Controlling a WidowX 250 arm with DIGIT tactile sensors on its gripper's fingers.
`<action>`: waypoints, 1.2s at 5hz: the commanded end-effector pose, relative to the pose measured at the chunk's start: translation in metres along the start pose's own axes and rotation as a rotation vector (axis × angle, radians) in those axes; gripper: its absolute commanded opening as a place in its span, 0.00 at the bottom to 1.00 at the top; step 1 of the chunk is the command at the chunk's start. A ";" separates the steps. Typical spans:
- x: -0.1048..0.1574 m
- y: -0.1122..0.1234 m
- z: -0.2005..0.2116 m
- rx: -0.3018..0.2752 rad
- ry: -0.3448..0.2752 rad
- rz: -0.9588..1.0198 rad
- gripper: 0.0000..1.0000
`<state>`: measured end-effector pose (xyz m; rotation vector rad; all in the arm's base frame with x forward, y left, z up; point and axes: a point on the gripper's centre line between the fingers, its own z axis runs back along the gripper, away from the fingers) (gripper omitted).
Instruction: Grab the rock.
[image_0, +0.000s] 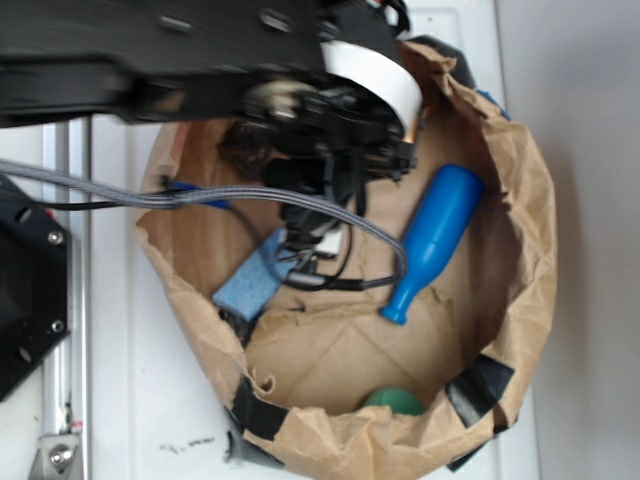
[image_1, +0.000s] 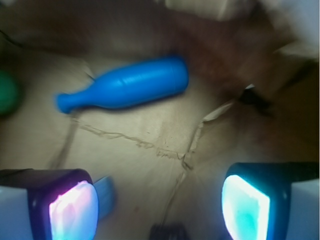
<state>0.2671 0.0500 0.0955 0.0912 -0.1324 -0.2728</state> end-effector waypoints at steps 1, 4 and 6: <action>-0.019 -0.006 -0.017 0.044 0.095 -0.101 1.00; -0.040 -0.012 0.002 -0.019 0.125 -0.171 1.00; -0.046 -0.017 -0.013 0.012 0.128 -0.190 1.00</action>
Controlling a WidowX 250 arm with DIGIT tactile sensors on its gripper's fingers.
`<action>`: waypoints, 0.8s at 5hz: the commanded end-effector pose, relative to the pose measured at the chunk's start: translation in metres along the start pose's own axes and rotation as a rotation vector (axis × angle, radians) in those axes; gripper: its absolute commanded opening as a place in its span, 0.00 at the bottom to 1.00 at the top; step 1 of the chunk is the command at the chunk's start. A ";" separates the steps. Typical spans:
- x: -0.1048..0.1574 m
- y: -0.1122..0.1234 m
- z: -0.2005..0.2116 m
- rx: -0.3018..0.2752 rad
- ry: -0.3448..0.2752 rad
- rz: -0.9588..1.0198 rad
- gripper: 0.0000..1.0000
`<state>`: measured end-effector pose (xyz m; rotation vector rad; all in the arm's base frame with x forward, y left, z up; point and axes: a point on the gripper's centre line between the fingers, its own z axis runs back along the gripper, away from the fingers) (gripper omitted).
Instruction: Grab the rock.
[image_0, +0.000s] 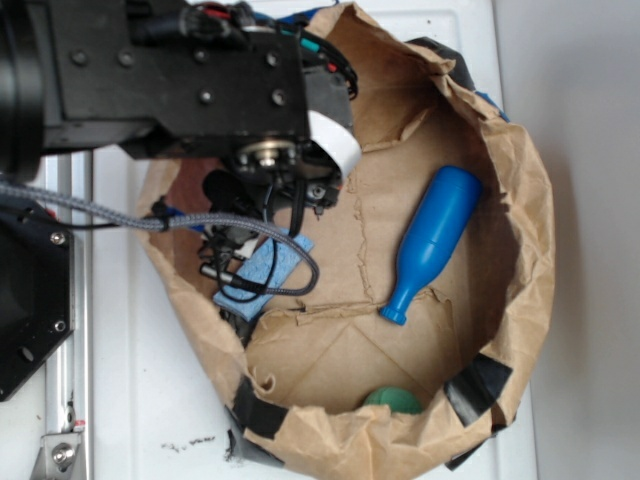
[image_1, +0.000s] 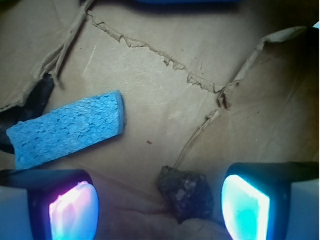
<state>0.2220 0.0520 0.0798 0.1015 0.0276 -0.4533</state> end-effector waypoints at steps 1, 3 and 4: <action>-0.002 -0.008 -0.025 0.046 0.007 -0.008 1.00; -0.004 -0.007 -0.063 0.085 0.114 0.004 1.00; -0.004 -0.007 -0.060 0.085 0.111 0.056 0.17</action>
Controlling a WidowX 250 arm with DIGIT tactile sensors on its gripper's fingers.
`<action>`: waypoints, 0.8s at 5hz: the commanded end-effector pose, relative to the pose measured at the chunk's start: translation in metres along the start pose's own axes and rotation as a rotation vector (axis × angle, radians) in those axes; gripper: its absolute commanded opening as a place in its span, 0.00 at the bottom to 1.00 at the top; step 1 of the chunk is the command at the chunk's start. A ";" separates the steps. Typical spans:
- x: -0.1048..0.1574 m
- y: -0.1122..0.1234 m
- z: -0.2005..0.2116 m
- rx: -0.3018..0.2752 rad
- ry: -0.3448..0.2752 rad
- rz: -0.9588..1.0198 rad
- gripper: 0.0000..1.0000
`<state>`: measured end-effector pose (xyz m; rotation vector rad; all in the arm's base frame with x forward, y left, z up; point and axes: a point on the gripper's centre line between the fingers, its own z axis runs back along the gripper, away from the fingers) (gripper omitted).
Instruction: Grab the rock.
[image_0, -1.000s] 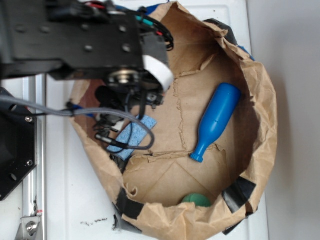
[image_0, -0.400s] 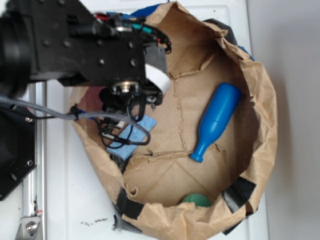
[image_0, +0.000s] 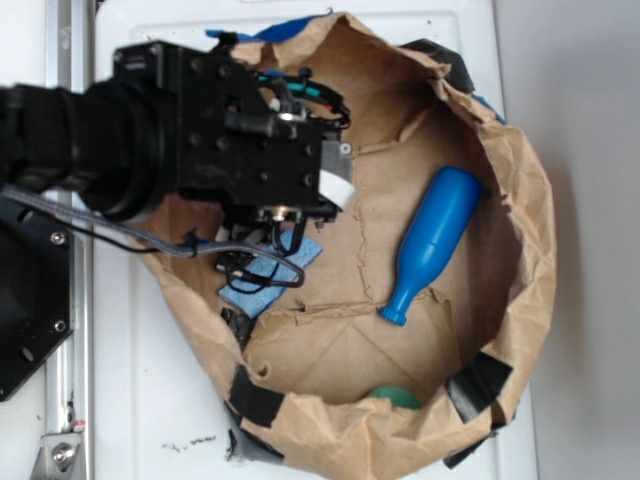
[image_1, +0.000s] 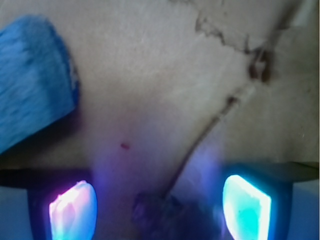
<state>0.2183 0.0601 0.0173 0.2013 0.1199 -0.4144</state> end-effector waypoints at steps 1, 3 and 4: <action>0.000 -0.006 0.006 0.000 -0.006 0.022 0.00; 0.001 -0.005 0.012 -0.007 -0.026 0.019 0.00; 0.002 -0.002 0.017 -0.013 -0.038 0.033 0.00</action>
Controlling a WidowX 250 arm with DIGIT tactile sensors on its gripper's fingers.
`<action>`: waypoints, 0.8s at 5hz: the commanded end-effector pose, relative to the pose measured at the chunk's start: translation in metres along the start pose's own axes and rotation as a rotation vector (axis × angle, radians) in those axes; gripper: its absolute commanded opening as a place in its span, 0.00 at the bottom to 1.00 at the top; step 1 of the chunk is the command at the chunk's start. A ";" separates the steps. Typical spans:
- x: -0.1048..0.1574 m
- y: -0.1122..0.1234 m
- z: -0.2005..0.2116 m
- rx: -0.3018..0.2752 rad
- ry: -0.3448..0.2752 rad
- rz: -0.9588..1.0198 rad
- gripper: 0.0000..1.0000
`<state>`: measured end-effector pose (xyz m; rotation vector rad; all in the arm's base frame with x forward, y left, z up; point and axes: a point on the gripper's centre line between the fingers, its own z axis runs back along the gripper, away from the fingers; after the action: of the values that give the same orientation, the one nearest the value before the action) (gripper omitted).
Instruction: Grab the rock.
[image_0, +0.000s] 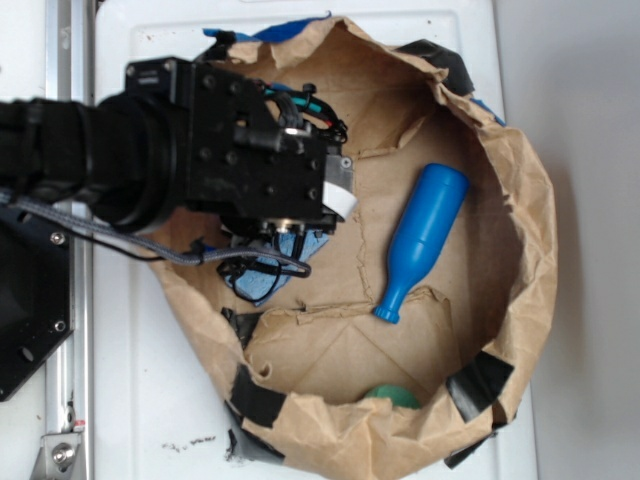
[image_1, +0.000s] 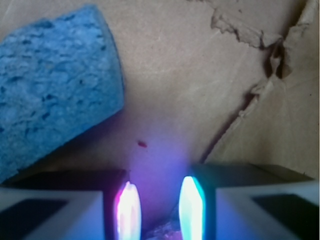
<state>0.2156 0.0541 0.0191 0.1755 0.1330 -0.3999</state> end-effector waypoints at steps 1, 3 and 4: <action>0.005 0.006 0.025 -0.012 -0.067 0.024 0.00; 0.001 0.015 0.043 -0.075 -0.049 0.011 1.00; -0.009 0.016 0.043 -0.088 -0.009 -0.003 1.00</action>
<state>0.2133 0.0599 0.0523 0.0654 0.1935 -0.4083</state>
